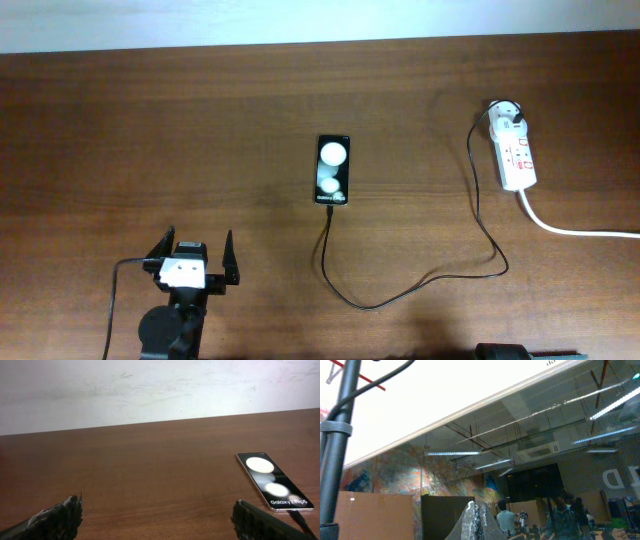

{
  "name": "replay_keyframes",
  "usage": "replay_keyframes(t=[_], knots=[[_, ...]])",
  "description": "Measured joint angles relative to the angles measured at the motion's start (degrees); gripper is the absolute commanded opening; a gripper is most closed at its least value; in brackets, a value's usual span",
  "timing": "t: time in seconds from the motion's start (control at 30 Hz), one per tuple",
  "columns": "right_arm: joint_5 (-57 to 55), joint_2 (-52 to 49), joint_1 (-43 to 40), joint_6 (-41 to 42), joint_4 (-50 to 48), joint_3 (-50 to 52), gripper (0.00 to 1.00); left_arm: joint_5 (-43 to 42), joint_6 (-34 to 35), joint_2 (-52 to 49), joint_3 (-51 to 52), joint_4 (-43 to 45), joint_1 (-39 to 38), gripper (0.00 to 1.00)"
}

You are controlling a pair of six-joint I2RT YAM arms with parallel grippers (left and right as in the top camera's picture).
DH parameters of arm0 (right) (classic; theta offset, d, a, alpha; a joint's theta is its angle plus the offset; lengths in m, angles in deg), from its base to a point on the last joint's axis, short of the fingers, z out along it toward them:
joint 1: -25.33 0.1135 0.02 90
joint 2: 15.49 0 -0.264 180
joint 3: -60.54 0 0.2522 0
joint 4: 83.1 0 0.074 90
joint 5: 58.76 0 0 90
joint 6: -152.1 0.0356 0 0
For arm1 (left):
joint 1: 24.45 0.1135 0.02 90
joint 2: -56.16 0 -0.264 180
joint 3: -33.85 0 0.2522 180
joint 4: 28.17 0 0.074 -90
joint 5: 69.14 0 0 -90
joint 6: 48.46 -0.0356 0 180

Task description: Plug charger to phone and switch on socket

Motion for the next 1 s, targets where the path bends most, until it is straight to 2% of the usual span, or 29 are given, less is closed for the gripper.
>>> replay_keyframes(t=[0.17, 0.33, 0.43, 0.6, 0.63, 0.67, 0.73, 0.77, 1.0], knots=[[-0.02, 0.33, 0.00, -0.20, -1.29, 0.33, 0.08, 0.02, 0.02, 0.00, 0.00, 0.04, 0.00, 0.99], [0.00, 0.59, 0.00, -4.98, 0.90, 0.55, 0.08, 0.00, 0.00, 0.00, 0.00, 0.11, 0.00, 0.99], [0.02, 4.44, 0.20, -8.37, 1.31, 0.59, 0.08, 0.00, 0.00, 0.00, 0.00, 0.11, 0.00, 0.99], [0.42, 7.02, 4.17, -10.40, 2.01, 0.61, 0.09, 0.00, 0.00, 0.00, 0.00, 0.13, 0.00, 0.99], [0.42, 7.02, 4.55, -11.21, 2.01, 0.61, 0.15, 0.02, 0.00, 0.00, 0.00, 0.13, 0.00, 0.99], [0.39, 7.02, 4.66, -11.72, 2.01, 0.61, 0.28, 0.00, 0.00, 0.00, 0.00, 0.13, 0.00, 0.99], [0.42, 7.02, 4.76, -15.85, 1.88, 0.68, 0.42, 0.00, 0.00, 0.00, 0.00, 0.13, 0.00, 0.99], [0.44, 7.02, 4.76, -17.44, 1.55, 0.90, 0.99, 0.00, 0.00, 0.00, 0.00, 0.13, 0.00, 0.99], [-6.16, 7.02, 4.83, -20.72, -0.20, 9.60, 0.99, 0.00, 0.00, 0.02, 0.02, 0.13, 0.00, 0.99]])
